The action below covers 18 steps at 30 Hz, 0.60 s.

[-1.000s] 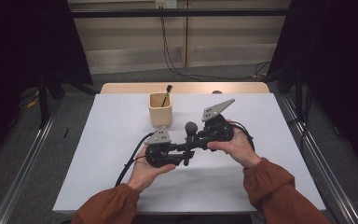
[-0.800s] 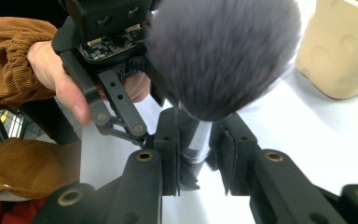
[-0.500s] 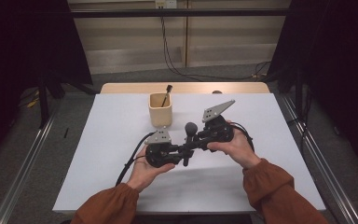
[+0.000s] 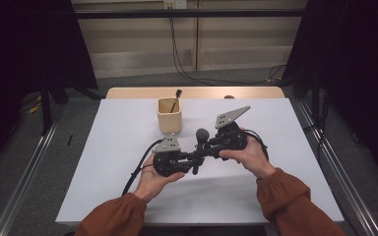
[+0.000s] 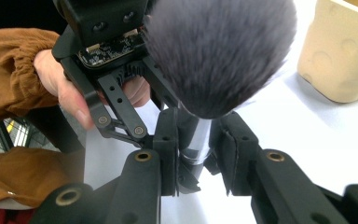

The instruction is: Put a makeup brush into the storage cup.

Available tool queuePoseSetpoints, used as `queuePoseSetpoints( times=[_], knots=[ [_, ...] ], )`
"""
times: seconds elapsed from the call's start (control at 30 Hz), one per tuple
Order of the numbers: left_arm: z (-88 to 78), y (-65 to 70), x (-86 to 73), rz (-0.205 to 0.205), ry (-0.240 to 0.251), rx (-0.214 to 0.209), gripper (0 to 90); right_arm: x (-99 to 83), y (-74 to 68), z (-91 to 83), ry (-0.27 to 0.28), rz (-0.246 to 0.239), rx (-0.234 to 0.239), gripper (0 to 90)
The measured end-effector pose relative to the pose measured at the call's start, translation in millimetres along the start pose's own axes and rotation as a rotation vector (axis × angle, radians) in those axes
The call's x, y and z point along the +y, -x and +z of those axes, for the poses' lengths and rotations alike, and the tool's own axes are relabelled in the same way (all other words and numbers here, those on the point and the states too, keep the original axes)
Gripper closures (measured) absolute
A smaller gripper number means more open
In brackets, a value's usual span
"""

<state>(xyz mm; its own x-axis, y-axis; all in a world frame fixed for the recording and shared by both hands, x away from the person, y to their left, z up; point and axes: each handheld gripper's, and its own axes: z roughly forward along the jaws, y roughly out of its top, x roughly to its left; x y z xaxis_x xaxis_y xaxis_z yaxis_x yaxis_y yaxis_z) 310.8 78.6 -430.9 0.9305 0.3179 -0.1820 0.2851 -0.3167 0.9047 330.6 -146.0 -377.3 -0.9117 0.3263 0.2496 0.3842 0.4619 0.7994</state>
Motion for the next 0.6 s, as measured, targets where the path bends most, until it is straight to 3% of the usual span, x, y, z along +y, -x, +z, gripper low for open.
queuePoseSetpoints(
  times=[0.3, 0.6],
  knots=[
    [-3.8, -2.8, 0.5, -0.014, 0.017, 0.013, 74.6, -2.5, 1.1, -6.0, 0.032, 0.014, -0.019, 54.8],
    [-5.6, -3.9, 0.7, -0.012, 0.016, 0.026, 74.5, -7.4, 4.2, -10.6, 0.06, 0.041, -0.05, 21.4]
  ],
)
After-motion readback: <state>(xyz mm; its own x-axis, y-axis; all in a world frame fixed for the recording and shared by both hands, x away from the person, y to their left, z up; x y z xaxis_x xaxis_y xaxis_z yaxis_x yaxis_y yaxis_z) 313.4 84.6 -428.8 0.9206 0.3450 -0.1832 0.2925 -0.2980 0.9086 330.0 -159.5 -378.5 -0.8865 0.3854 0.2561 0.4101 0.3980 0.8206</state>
